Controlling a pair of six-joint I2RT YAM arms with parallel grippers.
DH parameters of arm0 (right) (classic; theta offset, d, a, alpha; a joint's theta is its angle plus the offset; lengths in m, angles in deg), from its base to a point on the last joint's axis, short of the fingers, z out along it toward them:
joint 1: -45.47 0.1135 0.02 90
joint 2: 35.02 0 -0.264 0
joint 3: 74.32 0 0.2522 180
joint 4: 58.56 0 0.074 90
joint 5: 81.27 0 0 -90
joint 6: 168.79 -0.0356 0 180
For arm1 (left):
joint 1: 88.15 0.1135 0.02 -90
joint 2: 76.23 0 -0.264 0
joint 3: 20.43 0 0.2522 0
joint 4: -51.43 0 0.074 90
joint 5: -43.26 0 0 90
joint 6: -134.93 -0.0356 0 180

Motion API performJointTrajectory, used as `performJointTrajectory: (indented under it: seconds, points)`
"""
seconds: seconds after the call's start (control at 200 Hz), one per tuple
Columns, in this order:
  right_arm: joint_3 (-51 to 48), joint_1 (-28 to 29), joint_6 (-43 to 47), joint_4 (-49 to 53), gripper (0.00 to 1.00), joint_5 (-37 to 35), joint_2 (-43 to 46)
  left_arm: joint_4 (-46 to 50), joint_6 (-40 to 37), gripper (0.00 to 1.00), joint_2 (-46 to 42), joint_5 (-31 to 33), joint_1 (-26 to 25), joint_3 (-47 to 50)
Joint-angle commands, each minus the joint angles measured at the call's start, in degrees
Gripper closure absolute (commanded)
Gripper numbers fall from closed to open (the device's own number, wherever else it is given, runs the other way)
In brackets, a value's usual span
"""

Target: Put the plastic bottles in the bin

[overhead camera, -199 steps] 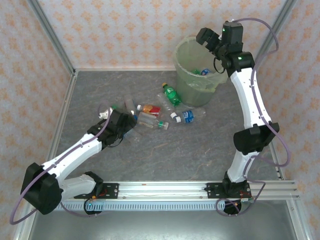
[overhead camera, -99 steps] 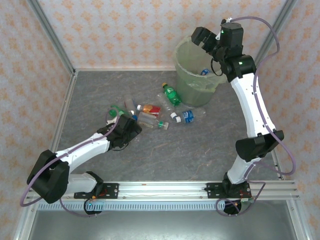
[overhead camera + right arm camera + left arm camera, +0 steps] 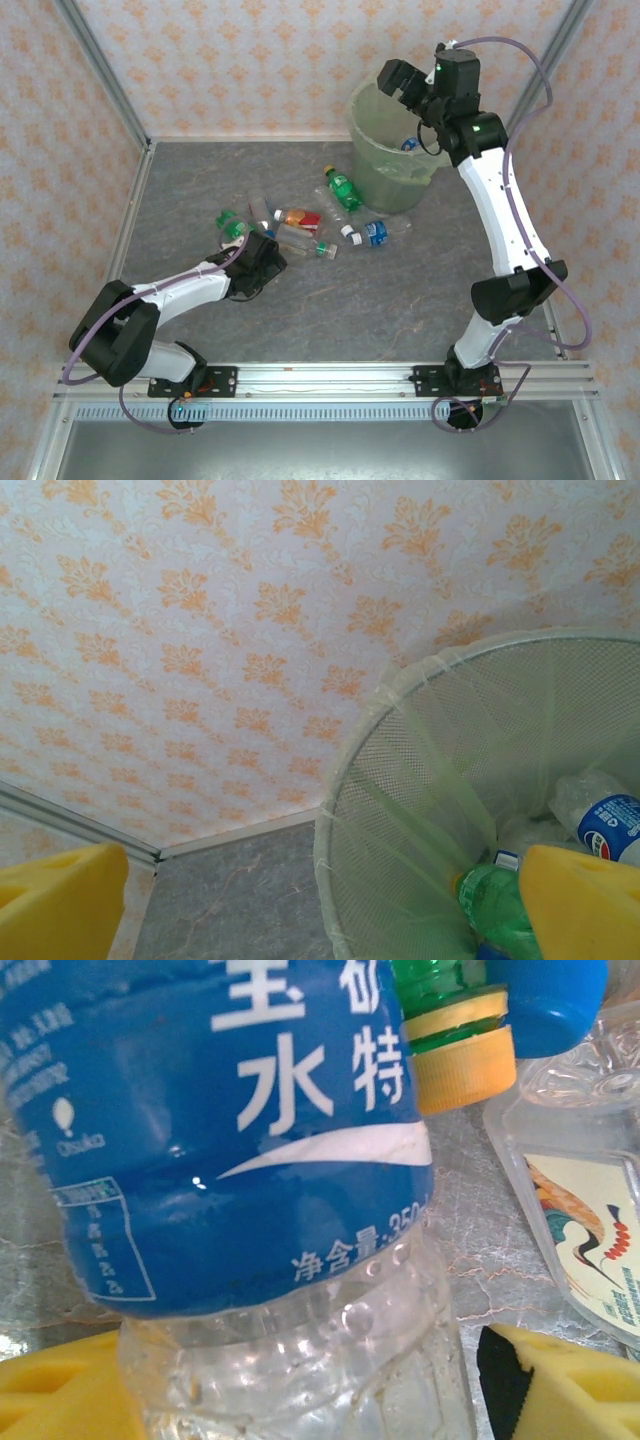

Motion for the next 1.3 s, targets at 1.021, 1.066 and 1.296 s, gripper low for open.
performJointTrajectory:
  seconds: [1.021, 1.066, 1.296]
  points:
    - [-2.7, 6.4, 2.8, -4.7, 0.07, 24.5, 2.3, 4.8, -28.1, 0.46, -16.0, 9.1, -6.1, -13.2]
    - [-2.7, 7.4, 3.2, -4.3, 0.11, 25.9, 1.9, 3.7, -30.8, 0.46, -16.1, 8.2, -6.4, -14.5]
    - [-1.8, 12.6, 5.2, -2.1, 0.26, 31.3, -0.9, 2.0, -42.1, 0.46, -14.9, 5.5, -8.1, -22.0]
